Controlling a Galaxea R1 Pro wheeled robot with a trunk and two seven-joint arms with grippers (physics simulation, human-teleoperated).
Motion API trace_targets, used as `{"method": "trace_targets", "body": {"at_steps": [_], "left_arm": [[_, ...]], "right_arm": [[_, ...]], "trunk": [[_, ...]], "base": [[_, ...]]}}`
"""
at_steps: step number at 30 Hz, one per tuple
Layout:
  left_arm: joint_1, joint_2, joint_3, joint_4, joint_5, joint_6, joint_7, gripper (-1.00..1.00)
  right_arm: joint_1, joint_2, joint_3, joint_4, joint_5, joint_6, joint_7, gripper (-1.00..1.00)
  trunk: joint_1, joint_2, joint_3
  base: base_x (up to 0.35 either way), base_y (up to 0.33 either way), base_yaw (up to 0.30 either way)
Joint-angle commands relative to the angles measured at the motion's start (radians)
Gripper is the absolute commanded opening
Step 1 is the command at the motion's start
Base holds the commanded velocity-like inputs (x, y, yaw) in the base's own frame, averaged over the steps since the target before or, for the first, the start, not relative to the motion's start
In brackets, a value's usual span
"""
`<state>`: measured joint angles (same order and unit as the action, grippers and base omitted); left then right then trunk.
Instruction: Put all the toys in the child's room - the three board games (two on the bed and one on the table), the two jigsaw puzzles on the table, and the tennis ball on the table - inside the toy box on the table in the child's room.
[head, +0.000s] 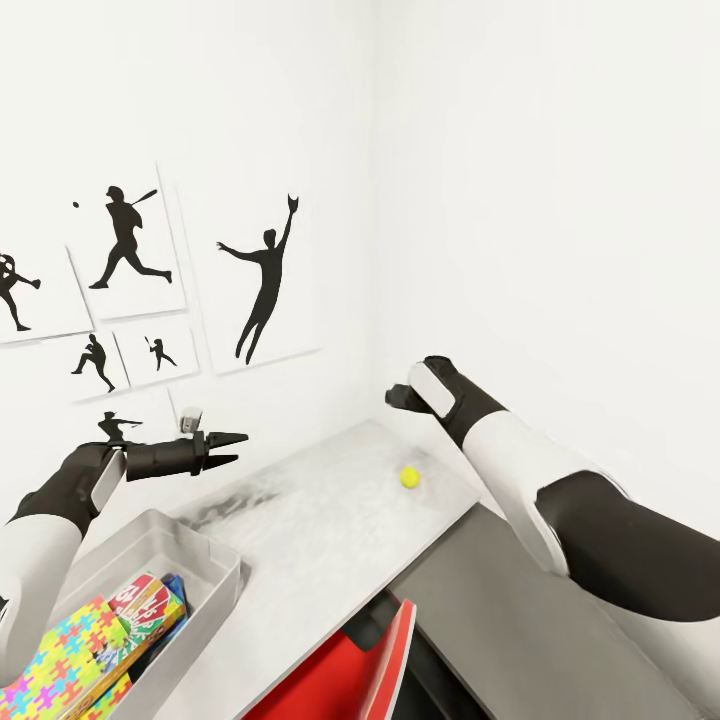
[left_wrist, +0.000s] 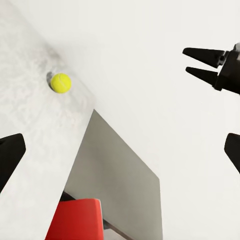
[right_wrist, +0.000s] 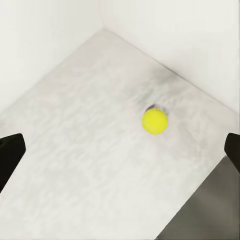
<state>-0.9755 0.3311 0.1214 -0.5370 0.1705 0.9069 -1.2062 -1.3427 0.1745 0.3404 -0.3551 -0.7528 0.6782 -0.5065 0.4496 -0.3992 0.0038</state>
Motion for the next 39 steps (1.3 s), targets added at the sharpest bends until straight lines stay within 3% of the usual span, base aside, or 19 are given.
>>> {"method": "trace_targets", "body": {"at_steps": [1,16,20,25,39], "left_arm": [[0.000,0.000,0.000,0.000,0.003,0.007,-0.001,1.00],[-0.001,0.006,0.004,-0.001,0.006,0.024,-0.003,1.00],[-0.007,0.002,0.005,-0.043,0.006,0.088,-0.003,1.00],[-0.028,-0.014,0.001,-0.120,0.004,0.134,0.001,1.00],[-0.163,-0.071,-0.008,-0.132,0.003,0.140,0.002,1.00]], "right_arm": [[-0.002,0.000,0.005,0.002,-0.008,0.001,-0.008,1.00],[-0.001,0.000,0.012,0.009,-0.004,-0.027,-0.006,1.00],[-0.001,0.000,0.015,0.009,-0.007,-0.023,-0.007,1.00],[-0.001,0.000,0.016,0.009,-0.008,-0.017,-0.006,1.00],[-0.001,0.000,0.017,0.010,-0.011,-0.017,-0.003,1.00]], "trunk": [[0.000,-0.001,-0.001],[0.000,-0.001,-0.006],[0.000,-0.001,-0.012],[0.000,-0.001,-0.020],[0.000,-0.001,-0.043]], "base": [[0.000,0.000,0.000],[0.000,0.000,0.000],[0.000,0.000,0.000],[0.000,0.000,0.000],[0.000,0.000,0.000]]}}
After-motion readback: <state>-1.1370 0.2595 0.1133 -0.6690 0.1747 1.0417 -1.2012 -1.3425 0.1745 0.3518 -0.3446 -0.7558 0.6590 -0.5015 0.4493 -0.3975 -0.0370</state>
